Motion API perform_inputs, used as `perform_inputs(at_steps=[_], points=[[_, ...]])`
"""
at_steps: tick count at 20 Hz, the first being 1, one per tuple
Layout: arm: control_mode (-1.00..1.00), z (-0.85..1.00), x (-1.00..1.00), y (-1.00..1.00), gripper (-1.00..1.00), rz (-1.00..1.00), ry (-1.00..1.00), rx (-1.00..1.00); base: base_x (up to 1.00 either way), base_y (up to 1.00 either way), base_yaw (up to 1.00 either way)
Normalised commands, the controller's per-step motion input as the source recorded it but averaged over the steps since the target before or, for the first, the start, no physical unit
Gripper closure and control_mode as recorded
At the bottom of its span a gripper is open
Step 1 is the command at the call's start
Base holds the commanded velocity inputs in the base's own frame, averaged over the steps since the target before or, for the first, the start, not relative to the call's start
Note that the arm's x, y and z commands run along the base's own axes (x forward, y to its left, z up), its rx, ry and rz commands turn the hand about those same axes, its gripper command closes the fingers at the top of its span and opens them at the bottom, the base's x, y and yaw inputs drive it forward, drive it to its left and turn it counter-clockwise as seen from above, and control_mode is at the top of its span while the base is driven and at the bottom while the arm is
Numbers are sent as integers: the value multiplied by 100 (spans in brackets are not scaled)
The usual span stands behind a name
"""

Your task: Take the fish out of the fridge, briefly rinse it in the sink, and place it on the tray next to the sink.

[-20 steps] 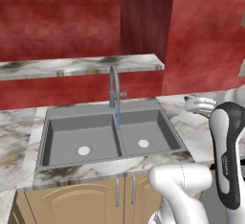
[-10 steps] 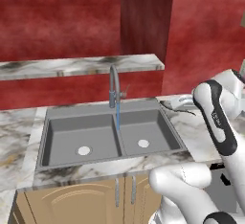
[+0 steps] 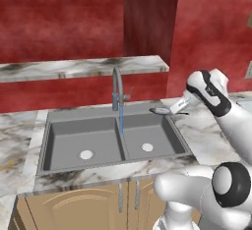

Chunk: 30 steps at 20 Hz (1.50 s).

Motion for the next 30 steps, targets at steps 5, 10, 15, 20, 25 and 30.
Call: perform_inputs(at_steps=[5, 10, 15, 20, 25, 30], points=[[-100, -31, 49, 41, 100, 17, -9, 1, 0, 0, 0], [-100, -9, 5, 3, 100, 2, -10, 8, 0, 0, 0], [-100, -15, 16, 0, 100, 0, 3, 0, 0, 0, 0], [-100, -27, 32, 14, 100, 0, 10, 0, 0, 0, 0], [-100, -24, 36, 17, 100, 1, 8, 0, 0, 0, 0], [-100, -26, 28, 28, 100, 3, 4, -1, 0, 0, 0]])
